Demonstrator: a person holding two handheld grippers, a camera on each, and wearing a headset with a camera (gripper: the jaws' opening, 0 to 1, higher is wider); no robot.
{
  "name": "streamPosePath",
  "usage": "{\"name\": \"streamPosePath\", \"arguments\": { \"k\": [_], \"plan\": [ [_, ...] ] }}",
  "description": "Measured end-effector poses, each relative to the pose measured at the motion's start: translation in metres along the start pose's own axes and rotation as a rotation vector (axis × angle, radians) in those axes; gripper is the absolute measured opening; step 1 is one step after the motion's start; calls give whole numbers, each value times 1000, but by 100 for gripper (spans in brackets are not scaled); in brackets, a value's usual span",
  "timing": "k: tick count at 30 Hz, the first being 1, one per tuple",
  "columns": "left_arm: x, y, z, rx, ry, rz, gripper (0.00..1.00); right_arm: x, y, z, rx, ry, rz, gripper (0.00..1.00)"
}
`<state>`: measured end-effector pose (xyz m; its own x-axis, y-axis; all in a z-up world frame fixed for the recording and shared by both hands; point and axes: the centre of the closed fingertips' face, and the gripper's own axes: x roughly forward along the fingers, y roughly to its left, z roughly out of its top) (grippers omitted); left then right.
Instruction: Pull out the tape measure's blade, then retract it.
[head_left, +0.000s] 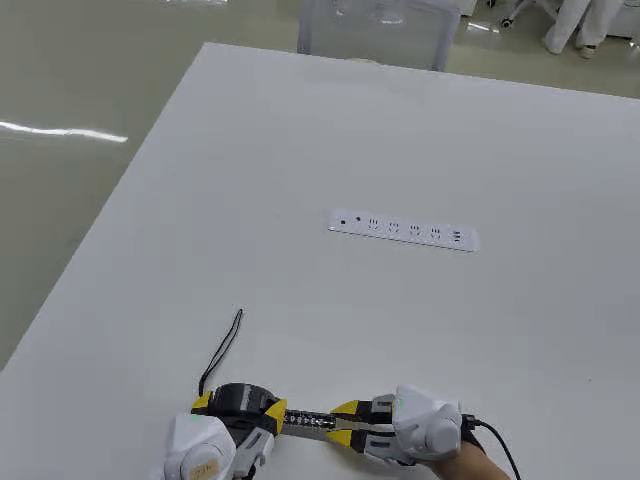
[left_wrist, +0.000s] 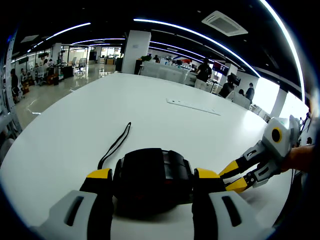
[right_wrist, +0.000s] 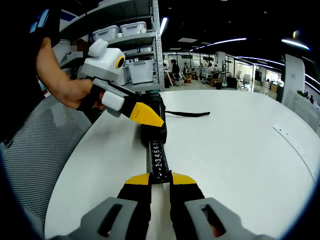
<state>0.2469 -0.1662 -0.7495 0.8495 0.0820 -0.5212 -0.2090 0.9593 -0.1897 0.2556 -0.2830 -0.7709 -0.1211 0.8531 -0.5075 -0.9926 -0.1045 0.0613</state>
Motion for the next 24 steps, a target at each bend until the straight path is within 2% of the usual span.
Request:
{"name": "streamPosePath", "arguments": {
  "k": [24],
  "plan": [
    [0,0,0,-2,1,-1,61,20,2,8,-2,-15,16,12]
  ]
}}
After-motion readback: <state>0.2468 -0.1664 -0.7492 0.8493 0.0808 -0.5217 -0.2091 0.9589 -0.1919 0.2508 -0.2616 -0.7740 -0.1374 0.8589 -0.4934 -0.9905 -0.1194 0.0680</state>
